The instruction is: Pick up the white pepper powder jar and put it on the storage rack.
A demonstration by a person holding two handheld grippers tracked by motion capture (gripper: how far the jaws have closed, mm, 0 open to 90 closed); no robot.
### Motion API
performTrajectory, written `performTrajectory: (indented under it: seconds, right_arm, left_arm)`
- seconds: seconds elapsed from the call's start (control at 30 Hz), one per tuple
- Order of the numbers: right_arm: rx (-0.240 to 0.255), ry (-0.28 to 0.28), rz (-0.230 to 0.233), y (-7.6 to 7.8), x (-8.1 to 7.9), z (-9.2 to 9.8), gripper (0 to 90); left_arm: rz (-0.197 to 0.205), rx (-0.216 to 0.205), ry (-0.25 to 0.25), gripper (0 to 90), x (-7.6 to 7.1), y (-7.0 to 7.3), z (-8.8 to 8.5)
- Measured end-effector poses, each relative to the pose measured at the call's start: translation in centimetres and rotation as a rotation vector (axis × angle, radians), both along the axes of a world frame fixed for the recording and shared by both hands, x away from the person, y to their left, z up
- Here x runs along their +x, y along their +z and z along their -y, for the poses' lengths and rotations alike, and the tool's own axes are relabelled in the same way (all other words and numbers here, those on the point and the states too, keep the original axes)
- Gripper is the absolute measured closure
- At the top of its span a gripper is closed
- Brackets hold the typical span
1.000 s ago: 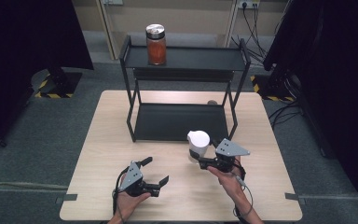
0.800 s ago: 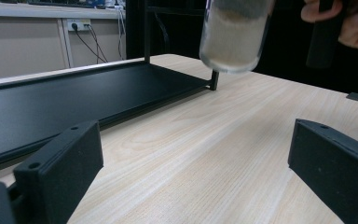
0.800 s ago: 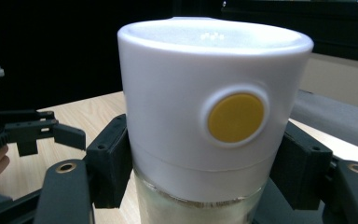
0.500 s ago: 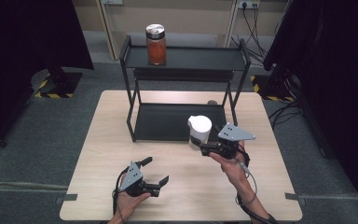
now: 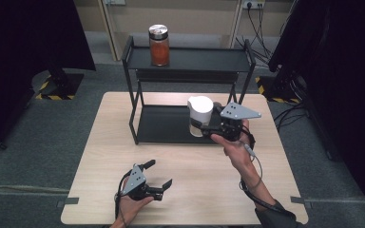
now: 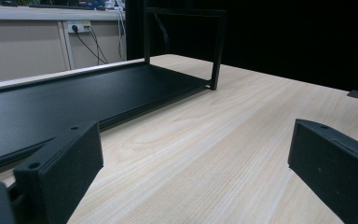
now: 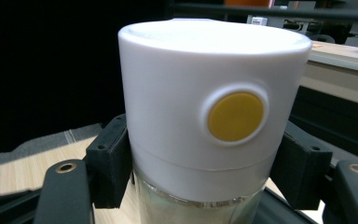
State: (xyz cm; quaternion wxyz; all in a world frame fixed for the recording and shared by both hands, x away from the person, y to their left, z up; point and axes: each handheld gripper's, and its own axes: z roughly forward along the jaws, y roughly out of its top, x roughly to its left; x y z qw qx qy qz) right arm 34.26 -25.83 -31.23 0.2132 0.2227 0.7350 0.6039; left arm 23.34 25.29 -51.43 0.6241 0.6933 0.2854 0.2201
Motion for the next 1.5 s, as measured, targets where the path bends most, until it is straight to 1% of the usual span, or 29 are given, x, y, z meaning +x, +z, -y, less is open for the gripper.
performTrajectory:
  seconds: [0.27, 0.37, 0.5, 0.8, 0.97, 1.07, 1.17, 1.43, 1.5]
  right_arm:
    - [0.004, 0.008, 0.004, 3.3, 1.3, -0.5, 30.8]
    - [0.013, 0.007, -0.001, 4.4, 1.7, -0.7, 30.8]
    - [0.015, 0.000, -0.005, 5.6, 2.2, -1.0, 30.8]
    - [0.018, -0.012, 0.000, 7.9, 3.2, -2.0, 30.8]
    - [0.042, -0.022, -0.001, 9.2, 3.7, -2.3, 30.8]
    - [0.048, -0.032, -0.003, 9.9, 4.0, -2.4, 30.8]
    - [0.046, -0.042, -0.002, 10.6, 4.4, -2.6, 30.8]
    - [0.038, -0.093, -0.006, 12.3, 5.4, -3.2, 30.8]
    - [0.030, -0.102, 0.000, 12.7, 5.7, -3.5, 30.8]
  left_arm:
    - [0.002, 0.000, 0.002, 2.4, 0.0, 0.0, 0.0]
    - [0.001, 0.000, 0.001, 2.4, 0.0, 0.0, 0.0]
    - [0.001, -0.001, 0.000, 2.3, 0.0, 0.0, 0.0]
    - [0.001, 0.000, -0.003, 2.3, 0.0, 0.0, 0.0]
    - [0.000, -0.003, -0.003, 2.4, 0.0, 0.0, 0.0]
    - [-0.001, -0.006, -0.005, 2.4, 0.0, -0.1, 0.0]
    - [0.001, -0.005, -0.006, 2.3, 0.0, 0.0, 0.0]
    - [-0.001, -0.011, -0.009, 2.4, 0.0, -0.1, 0.0]
    - [-0.001, -0.012, -0.008, 2.4, 0.0, -0.1, 0.0]
